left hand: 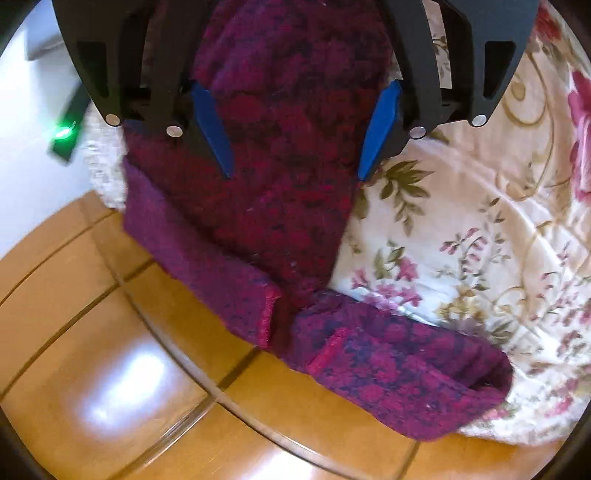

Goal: Fold small clothes

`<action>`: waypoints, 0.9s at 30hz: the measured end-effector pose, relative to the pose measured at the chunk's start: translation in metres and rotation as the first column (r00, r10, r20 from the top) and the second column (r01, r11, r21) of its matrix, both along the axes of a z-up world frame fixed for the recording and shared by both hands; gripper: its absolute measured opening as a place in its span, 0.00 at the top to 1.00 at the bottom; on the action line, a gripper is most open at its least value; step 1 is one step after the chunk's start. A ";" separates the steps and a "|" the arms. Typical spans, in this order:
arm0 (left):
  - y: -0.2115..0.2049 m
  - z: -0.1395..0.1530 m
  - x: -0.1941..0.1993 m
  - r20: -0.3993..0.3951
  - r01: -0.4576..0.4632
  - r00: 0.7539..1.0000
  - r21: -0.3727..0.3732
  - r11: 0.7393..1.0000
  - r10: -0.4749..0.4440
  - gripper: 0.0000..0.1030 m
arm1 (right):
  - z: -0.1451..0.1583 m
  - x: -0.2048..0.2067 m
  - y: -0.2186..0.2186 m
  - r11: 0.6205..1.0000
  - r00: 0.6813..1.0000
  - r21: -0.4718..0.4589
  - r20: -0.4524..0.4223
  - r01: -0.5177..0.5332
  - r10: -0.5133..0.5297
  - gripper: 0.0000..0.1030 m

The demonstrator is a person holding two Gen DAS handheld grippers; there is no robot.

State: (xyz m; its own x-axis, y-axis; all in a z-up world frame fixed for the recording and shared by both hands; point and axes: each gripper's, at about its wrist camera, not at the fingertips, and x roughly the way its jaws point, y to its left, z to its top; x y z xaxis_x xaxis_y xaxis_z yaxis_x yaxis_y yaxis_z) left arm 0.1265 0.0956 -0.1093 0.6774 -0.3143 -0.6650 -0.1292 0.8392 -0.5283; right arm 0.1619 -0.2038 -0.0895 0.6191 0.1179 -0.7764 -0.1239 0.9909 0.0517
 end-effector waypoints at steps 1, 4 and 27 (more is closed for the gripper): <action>-0.003 -0.001 0.000 0.007 0.005 1.000 0.026 1.000 -0.005 0.34 | 0.002 0.002 0.001 1.000 1.000 0.005 -0.014 -0.011 0.011 0.02; 0.001 -0.012 0.001 0.001 0.004 1.000 0.004 1.000 -0.004 0.34 | 0.018 0.015 0.004 0.994 0.996 0.068 -0.040 -0.081 0.084 0.10; -0.002 -0.019 -0.013 0.071 0.010 0.997 -0.002 1.000 -0.010 0.26 | 0.013 0.171 0.269 0.837 0.816 0.441 -0.316 -0.325 0.484 0.76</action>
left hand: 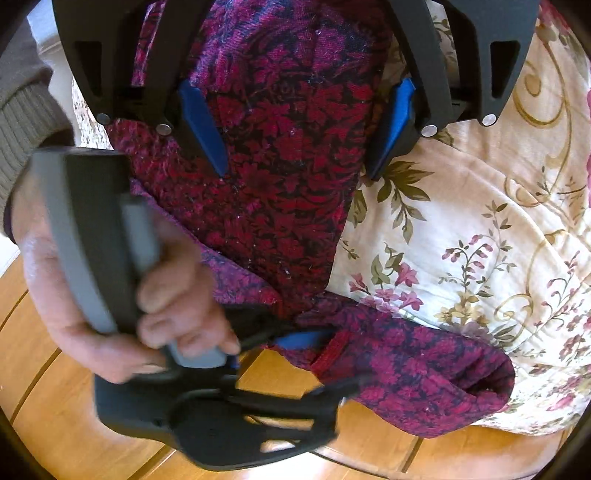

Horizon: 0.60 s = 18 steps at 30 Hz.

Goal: Fold small clothes

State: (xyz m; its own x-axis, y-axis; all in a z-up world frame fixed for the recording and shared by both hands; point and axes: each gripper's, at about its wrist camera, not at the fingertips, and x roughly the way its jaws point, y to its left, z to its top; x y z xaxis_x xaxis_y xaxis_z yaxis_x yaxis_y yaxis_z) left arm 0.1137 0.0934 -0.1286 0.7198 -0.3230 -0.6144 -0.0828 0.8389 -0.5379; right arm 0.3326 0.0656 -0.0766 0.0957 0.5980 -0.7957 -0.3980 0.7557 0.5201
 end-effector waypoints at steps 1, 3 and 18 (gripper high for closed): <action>0.000 0.001 0.001 0.000 0.000 1.000 -0.001 1.000 0.000 0.26 | 0.002 -0.002 0.002 1.000 1.000 -0.006 0.021 0.009 -0.008 0.84; 0.000 0.000 0.001 0.001 0.000 1.000 -0.002 1.000 0.000 0.26 | 0.018 -0.009 -0.006 1.000 0.996 0.023 0.090 0.020 -0.022 0.93; -0.007 0.000 0.004 -0.007 -0.002 1.000 0.016 1.000 0.002 0.25 | 0.114 -0.063 -0.163 0.959 0.858 0.066 0.433 0.276 -0.276 0.96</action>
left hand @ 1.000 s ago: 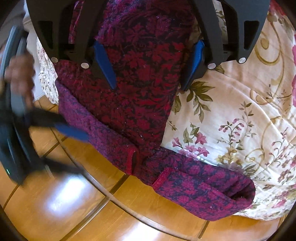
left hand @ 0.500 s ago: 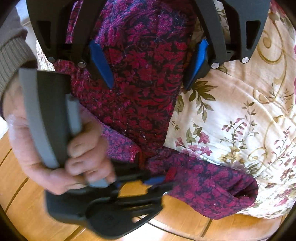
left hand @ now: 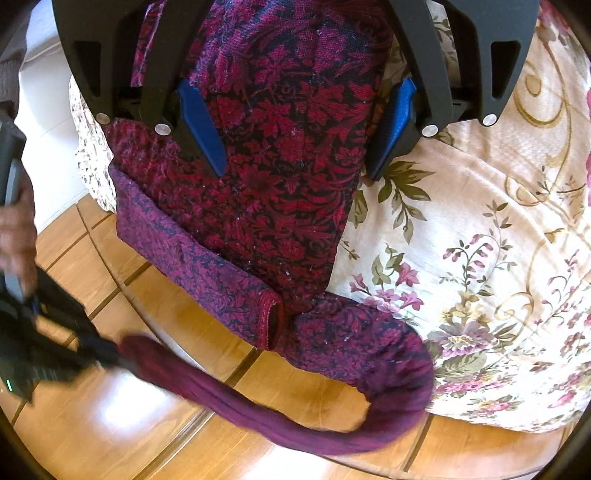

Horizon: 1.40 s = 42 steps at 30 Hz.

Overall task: Fold small clothes
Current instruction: 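Grasp the sweater side with the right gripper and fold it toward the middle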

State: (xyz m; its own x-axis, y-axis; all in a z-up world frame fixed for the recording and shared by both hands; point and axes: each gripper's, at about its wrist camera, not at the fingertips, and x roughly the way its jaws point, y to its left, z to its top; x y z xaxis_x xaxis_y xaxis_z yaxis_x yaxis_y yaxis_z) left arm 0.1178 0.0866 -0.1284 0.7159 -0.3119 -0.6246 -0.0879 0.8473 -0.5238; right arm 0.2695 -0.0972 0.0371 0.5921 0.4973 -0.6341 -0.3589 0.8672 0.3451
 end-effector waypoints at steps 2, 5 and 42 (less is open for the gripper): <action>-0.003 0.001 0.002 -0.004 0.000 1.000 0.008 1.000 0.000 0.25 | -0.004 -0.001 -0.027 0.998 0.998 -0.007 -0.001 0.063 -0.063 0.96; -0.006 0.000 0.005 -0.011 0.002 1.000 0.026 1.000 -0.001 0.25 | -0.014 -0.002 -0.059 0.991 0.990 -0.010 -0.025 0.135 -0.136 0.96; 0.038 0.016 0.134 -0.249 -0.138 0.949 0.223 0.965 0.193 0.27 | -0.098 0.008 -0.205 0.875 0.865 -0.135 -0.142 0.465 -0.481 0.96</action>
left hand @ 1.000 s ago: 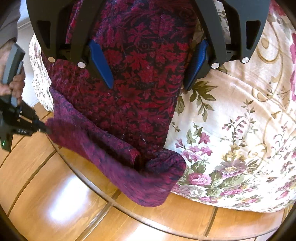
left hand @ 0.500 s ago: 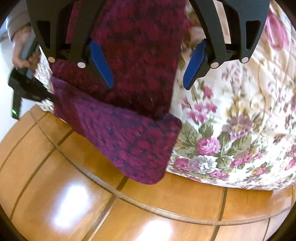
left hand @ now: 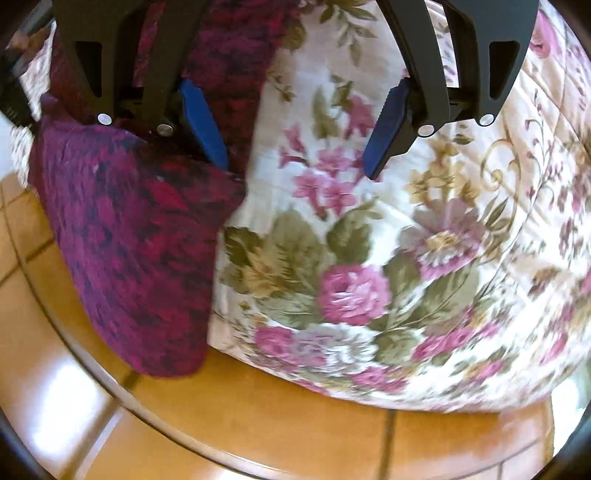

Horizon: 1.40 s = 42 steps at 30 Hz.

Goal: Fold small clothes

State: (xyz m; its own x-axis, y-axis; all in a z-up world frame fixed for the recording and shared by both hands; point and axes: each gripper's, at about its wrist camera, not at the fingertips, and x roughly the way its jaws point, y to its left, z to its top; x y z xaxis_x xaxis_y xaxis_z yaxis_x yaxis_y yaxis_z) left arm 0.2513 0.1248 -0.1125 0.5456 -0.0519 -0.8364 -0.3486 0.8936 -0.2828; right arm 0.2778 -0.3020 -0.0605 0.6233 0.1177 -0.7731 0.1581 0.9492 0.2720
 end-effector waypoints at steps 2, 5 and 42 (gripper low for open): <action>0.010 0.005 -0.005 0.015 -0.025 1.000 0.029 0.999 0.025 0.27 | 0.001 -0.001 0.001 1.000 1.000 -0.008 0.003 -0.003 0.003 0.96; 0.032 0.021 -0.017 0.071 -0.064 0.995 -0.006 0.998 0.064 0.27 | 0.005 -0.004 -0.001 1.000 1.000 0.008 0.008 -0.003 0.003 0.96; 0.021 0.050 0.105 0.178 0.230 0.966 -0.265 0.937 -0.187 0.22 | 0.027 -0.013 0.046 0.986 0.985 -0.103 0.091 -0.134 0.143 0.48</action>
State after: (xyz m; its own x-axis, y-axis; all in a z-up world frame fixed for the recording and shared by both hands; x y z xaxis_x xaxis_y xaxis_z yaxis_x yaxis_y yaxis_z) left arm 0.3562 0.1461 -0.0622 0.6135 -0.3986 -0.6817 -0.0981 0.8181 -0.5667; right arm 0.2649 -0.2564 -0.0332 0.6793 0.1365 -0.7211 0.0003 0.9825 0.1863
